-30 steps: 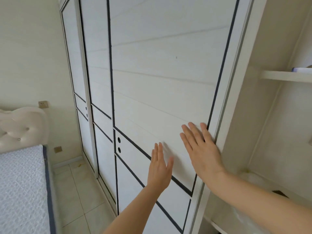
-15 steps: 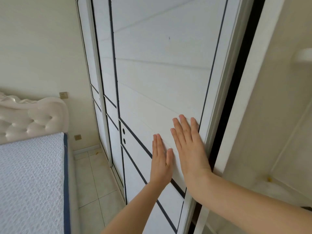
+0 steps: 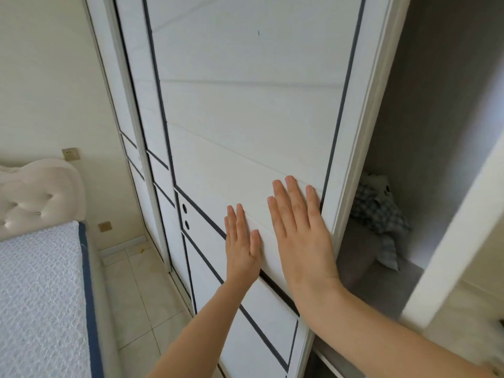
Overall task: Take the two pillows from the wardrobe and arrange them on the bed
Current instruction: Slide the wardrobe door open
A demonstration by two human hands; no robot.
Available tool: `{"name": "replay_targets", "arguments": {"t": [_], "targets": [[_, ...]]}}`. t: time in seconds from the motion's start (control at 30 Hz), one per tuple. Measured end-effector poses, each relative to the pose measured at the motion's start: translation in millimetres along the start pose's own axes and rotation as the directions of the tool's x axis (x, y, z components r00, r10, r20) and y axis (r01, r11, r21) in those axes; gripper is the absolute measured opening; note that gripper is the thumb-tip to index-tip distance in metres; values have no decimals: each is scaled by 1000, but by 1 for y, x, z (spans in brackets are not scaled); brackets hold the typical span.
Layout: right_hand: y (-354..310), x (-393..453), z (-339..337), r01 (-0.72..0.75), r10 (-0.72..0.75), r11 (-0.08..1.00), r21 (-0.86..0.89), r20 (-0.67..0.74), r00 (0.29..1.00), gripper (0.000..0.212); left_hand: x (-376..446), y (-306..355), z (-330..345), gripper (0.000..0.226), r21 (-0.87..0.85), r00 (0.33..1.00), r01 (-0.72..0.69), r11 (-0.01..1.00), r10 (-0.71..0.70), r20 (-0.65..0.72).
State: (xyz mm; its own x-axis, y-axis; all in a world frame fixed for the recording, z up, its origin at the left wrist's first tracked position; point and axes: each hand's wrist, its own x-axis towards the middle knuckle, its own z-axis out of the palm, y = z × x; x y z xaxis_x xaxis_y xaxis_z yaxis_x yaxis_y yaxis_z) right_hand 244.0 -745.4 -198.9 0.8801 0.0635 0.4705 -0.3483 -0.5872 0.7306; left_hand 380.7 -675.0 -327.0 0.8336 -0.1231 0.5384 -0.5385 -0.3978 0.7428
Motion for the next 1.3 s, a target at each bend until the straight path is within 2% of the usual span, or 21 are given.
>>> {"name": "replay_targets", "arguments": {"t": [0.27, 0.47, 0.63, 0.87, 0.97, 1.17, 1.3], "targets": [[-38, 42, -4, -107, 106, 990, 94, 16, 994, 92, 37, -34, -5, 59, -155, 1000, -6, 988, 6, 2], [-64, 82, -2, -130, 130, 988, 82, 1, 991, 97, 71, -66, -23, 58, -171, 998, -8, 985, 19, 63], [-85, 115, 1, -100, 101, 994, 43, -17, 995, 86, 103, -90, -40, 58, -260, 989, 125, 957, -101, 104], [-109, 163, 3, -20, 20, 1000, 5, 0, 1000, 83, 141, -108, -65, 61, -322, 972, 205, 924, -155, 175], [-118, 180, -1, 26, -26, 999, -35, 18, 1000, 81, 153, -115, -73, 61, -330, 971, 209, 921, -155, 183], [-107, 217, 1, 167, -175, 975, -146, -48, 983, 74, 166, -125, -76, 59, -386, 973, 206, 899, -146, 179], [-122, 242, 2, 185, -194, 971, -155, -51, 980, 72, 186, -140, -79, 57, -376, 978, 190, 907, -143, 150]]}}
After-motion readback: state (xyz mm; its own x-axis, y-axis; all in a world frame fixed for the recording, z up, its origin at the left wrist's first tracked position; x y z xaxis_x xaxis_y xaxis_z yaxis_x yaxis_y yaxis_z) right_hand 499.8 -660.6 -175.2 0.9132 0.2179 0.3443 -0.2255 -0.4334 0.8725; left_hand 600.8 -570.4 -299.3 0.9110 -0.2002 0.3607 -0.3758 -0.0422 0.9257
